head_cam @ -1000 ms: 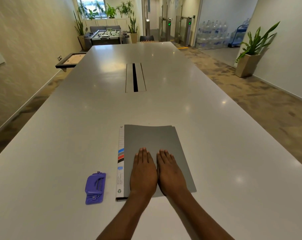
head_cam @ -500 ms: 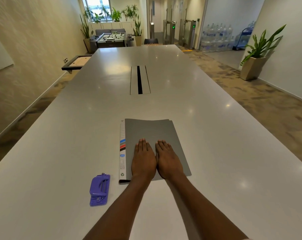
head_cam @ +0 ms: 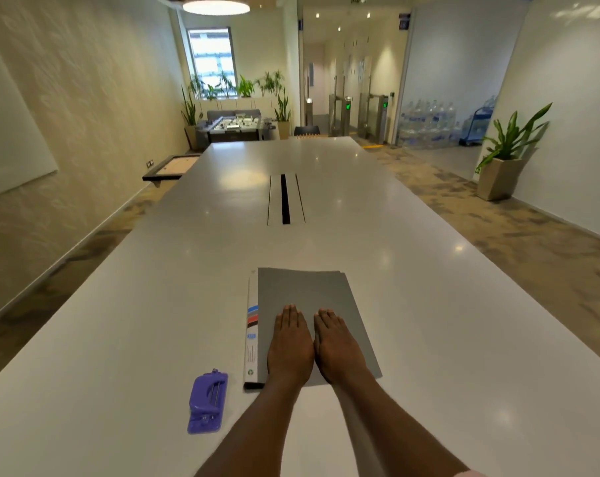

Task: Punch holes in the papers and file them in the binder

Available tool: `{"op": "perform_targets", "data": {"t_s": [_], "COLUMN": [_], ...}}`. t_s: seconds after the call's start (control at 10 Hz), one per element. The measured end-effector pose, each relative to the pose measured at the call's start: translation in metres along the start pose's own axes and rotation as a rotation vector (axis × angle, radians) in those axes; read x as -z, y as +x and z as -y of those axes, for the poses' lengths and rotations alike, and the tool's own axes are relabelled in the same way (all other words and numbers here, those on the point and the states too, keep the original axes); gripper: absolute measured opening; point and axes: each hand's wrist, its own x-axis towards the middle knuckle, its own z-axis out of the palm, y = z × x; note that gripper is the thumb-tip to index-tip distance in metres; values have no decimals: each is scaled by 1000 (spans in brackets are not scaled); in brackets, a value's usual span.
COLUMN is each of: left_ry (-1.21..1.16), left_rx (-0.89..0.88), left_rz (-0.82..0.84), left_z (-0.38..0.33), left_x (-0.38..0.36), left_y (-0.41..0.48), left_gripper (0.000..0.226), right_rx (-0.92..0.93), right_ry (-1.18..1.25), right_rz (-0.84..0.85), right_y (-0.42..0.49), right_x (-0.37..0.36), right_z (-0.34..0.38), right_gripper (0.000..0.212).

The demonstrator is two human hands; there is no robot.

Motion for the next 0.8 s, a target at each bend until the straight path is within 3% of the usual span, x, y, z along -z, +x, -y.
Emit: {"op": "perform_targets", "data": {"t_s": [0.2,0.3,0.4,0.5,0.7,0.8], "left_ry": [-97,-90,-90,-183,-60,-54], "left_rx": [-32,-63,-24,-160,-180,-211], "left_rz": [-109,-151,-134,-306,-427,-505], "left_z": [8,3,-8,-9,0,-3], "left_x": [16,29,26,30,71,100], "left_y": [4,4,-2,8,31,36], "left_gripper": [59,59,61,61,74,69], "right_rx": [9,-25,-54,-52,27,27], "right_ry": [48,-16,-57,-68,-109,-8], "right_rz": [-64,97,84,11,-280,-316], "right_y": [3,5,12,19,44,63], "right_x": [2,13,19,46,86,111], "right_z": [-4,-2,-1,4,2,5], "right_gripper": [57,52,54,54,56,69]}}
